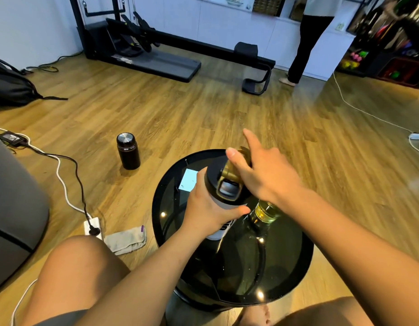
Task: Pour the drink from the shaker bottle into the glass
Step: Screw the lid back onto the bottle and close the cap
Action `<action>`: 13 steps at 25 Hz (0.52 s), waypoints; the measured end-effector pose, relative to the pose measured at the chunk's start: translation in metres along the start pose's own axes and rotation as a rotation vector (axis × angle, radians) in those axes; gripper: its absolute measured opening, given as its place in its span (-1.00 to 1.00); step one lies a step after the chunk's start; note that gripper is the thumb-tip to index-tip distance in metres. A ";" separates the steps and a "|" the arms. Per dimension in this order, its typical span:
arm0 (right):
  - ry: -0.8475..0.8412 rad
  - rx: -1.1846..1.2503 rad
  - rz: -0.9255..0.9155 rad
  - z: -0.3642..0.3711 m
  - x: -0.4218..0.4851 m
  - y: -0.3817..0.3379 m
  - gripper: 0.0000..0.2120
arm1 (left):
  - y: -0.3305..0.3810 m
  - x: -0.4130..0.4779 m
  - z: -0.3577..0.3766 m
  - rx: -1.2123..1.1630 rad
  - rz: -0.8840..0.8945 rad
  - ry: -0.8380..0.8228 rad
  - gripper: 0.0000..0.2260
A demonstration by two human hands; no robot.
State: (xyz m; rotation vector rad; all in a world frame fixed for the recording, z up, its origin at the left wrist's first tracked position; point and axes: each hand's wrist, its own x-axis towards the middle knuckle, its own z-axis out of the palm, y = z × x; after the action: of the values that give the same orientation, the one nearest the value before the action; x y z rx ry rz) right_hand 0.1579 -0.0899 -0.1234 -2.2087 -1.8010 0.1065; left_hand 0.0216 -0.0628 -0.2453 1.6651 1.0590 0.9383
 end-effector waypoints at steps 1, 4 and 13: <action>0.051 -0.064 0.004 -0.002 0.001 0.002 -0.25 | 0.000 0.000 0.000 0.002 -0.004 -0.002 0.00; 0.032 0.012 -0.108 -0.008 0.004 0.002 -0.31 | 0.000 0.000 0.000 0.014 -0.003 -0.004 -0.01; 0.008 -0.131 -0.089 -0.015 0.011 0.000 -0.28 | 0.004 0.000 0.000 0.013 -0.037 0.004 0.04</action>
State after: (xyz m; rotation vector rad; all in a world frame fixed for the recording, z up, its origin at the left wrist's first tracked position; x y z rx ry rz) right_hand 0.1639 -0.0821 -0.1078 -2.2068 -1.9504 -0.0409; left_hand 0.0230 -0.0632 -0.2414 1.6496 1.0969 0.9129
